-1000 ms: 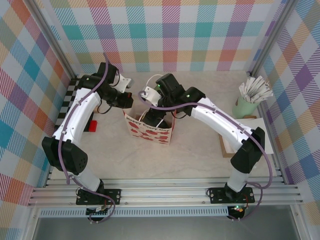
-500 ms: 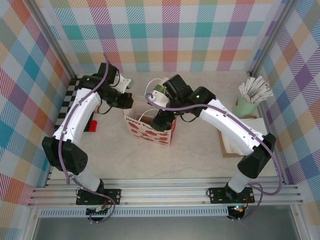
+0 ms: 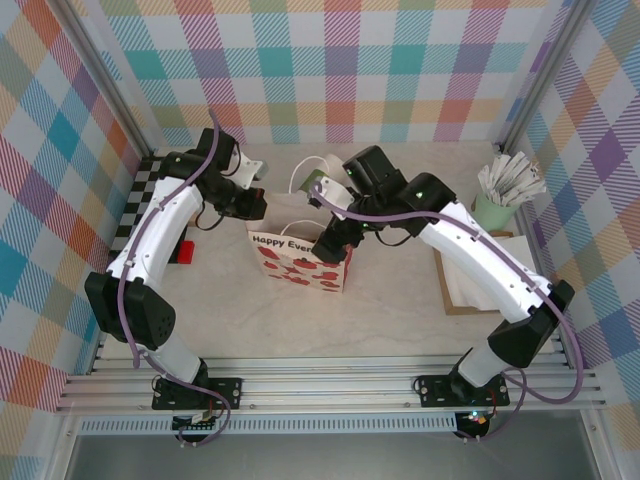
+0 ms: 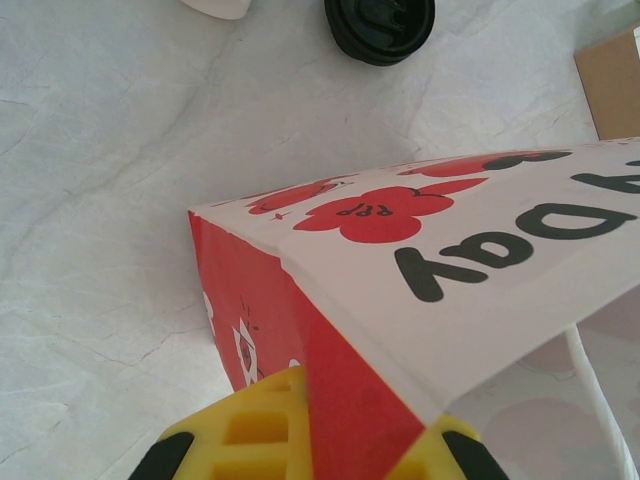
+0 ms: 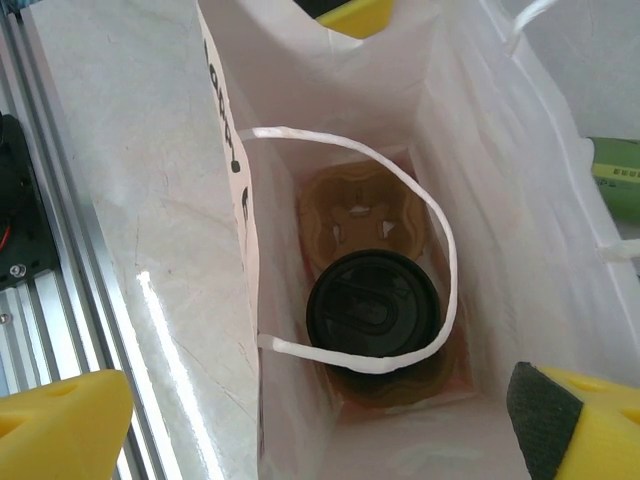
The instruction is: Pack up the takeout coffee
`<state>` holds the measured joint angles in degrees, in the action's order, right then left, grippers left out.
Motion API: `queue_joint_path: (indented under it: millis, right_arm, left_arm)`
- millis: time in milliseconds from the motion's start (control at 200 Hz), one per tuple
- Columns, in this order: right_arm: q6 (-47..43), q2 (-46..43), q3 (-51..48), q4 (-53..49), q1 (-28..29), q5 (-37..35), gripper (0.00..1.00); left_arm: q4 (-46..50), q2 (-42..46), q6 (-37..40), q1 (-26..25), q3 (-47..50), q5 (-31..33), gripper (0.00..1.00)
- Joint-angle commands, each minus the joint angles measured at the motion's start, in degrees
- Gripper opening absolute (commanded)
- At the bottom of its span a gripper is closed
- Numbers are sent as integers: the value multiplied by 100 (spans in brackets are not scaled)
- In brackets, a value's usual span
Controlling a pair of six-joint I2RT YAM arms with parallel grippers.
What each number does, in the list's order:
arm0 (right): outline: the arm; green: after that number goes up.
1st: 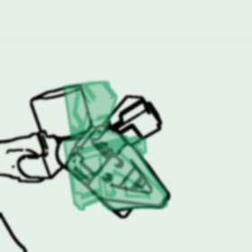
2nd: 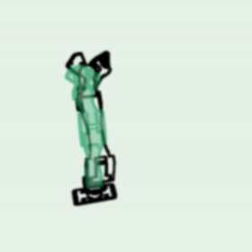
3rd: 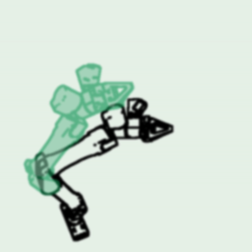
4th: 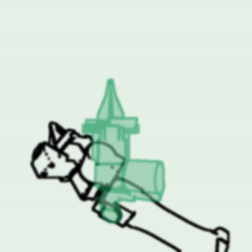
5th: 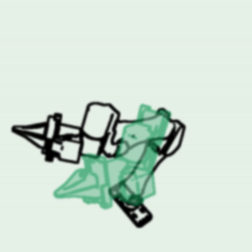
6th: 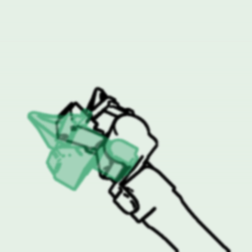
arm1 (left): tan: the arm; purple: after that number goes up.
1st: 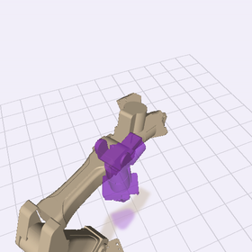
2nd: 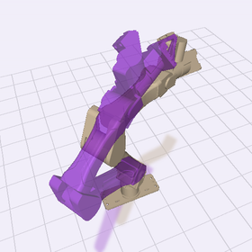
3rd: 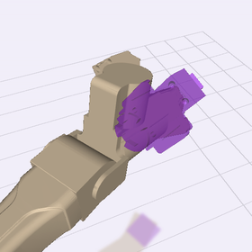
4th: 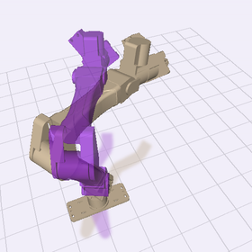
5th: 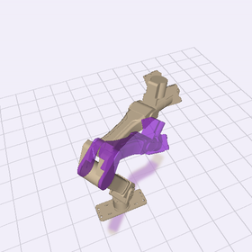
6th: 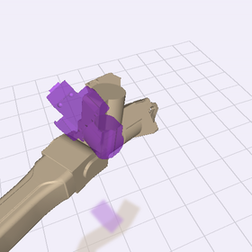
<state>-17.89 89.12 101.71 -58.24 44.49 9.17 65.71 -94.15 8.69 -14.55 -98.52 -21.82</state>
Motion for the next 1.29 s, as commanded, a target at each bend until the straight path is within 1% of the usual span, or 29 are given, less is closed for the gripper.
queue_joint_path:
  millis: [0, 105, 170, 250, 295, 330, 375, 475, 580, 700, 805, 915, 1015, 1060, 1110, 1180, 1215, 1290]
  right_arm:
    - [317, -421, -24, 226, -183, 96, 98]
    - [789, -707, -249, 790, -407, -494, 100]
    - [1174, -797, -302, 1119, -545, -1181, 100]
    - [1987, -826, -212, 1393, -803, -1843, 100]
    - [2377, -843, -172, 1486, -1001, -1951, 100]
    - [2762, -866, -169, 1565, -1120, -2189, 100]
    - [3212, -864, -169, 1553, -1263, -2596, 100]
    - [3852, -752, -30, 1064, -1696, -2835, 100]
    - [4305, -517, 214, 297, -2270, -2788, 100]
    - [4428, -392, 158, -97, -2860, -2929, 100]
    - [4423, -347, 47, -363, -3531, -2796, 100]
    - [4435, -317, -45, -569, -4398, -2109, 100]
    - [4252, -272, -83, -583, -4937, -1863, 98]
    - [4137, -194, -58, -594, -5191, -1557, 96]
    - [4092, -31, 31, -686, -5459, -1283, 91]
    - [4101, 220, 277, -992, -5691, -1318, 84]
    - [4203, 322, 397, -1139, -5790, -1443, 81]
    - [4531, 447, 510, -1227, -6165, -1334, 78]
  left_arm:
    - [-101, 71, -88, -31, 130, -83, 0]
    - [-116, 40, -227, -31, 123, -96, 0]
    - [-131, 37, -334, -33, 130, -106, 0]
    - [-107, 19, -507, -31, 146, -77, 0]
    - [-98, 32, -564, -31, 194, -100, 0]
    - [-118, 58, -586, -31, 254, -120, 3]
    - [-145, 97, -629, -31, 297, -85, 8]
    - [-105, 129, -678, -31, 201, 22, 20]
    - [-16, 97, -668, -30, 30, 72, 25]
    - [105, 102, -631, -7, -162, 91, 30]
    - [14, 331, -663, 64, -246, 49, 42]
    - [-279, 682, -780, 185, -221, 33, 54]
    - [-636, 1023, -891, 311, -106, 140, 65]
    - [-867, 1188, -955, 359, -26, 190, 71]
    - [-1145, 1360, -1070, 398, 60, 345, 79]
    - [-1536, 1635, -1255, 401, 196, 778, 88]
    - [-1761, 1784, -1348, 405, 308, 1062, 99]
    - [-2281, 2091, -1673, 407, 670, 1705, 100]
